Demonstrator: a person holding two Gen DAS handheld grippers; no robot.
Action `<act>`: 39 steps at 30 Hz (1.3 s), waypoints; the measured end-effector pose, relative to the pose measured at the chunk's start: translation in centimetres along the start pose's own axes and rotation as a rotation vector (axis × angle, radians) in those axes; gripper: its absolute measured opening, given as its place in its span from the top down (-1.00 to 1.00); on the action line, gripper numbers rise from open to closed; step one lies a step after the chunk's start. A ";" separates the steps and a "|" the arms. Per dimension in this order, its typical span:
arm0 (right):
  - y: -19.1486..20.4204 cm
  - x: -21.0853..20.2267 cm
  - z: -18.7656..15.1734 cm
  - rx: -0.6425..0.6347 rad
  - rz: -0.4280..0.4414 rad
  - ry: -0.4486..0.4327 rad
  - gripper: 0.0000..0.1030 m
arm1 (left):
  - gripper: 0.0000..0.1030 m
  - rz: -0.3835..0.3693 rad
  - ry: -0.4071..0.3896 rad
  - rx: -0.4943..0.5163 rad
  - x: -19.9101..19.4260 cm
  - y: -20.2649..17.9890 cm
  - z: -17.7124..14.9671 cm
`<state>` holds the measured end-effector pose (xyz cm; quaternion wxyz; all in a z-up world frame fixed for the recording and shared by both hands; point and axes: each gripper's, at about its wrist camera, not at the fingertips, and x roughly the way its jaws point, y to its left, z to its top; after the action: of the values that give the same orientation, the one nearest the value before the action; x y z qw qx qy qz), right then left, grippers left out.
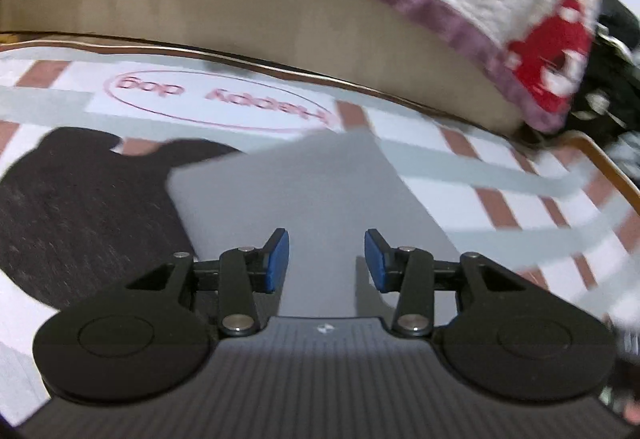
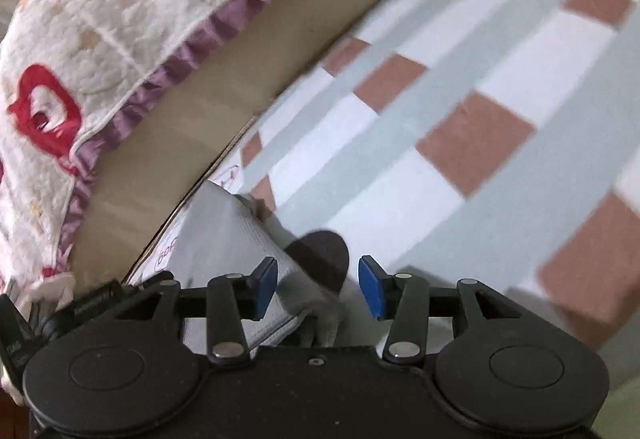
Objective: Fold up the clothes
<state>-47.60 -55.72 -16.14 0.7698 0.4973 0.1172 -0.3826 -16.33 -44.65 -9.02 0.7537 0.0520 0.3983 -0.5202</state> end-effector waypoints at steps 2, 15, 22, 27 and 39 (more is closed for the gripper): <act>0.6 -0.8 0.5 -0.053 0.025 -0.012 0.03 | -0.03 -0.038 0.011 0.069 -0.7 -0.9 -1.0; 7.3 2.5 -4.0 -0.700 -0.061 0.130 0.08 | -0.29 0.026 0.088 0.162 -2.0 -2.1 -3.0; 6.4 1.1 -3.8 -0.658 -0.095 0.231 0.07 | -0.32 0.078 0.073 -0.015 -3.5 0.9 -3.1; 7.1 -0.9 -2.7 -0.635 -0.144 0.273 -0.02 | -0.32 0.085 0.065 -0.078 -4.3 3.6 -1.6; 18.3 4.3 -2.8 -0.876 -0.091 0.360 -0.32 | -0.32 -0.260 0.171 -0.371 -1.0 14.7 0.9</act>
<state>-31.20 -51.45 -7.55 0.8569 0.1789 0.4207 -0.2383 -3.84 -37.68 -12.69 0.6405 -0.0951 0.5529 -0.5245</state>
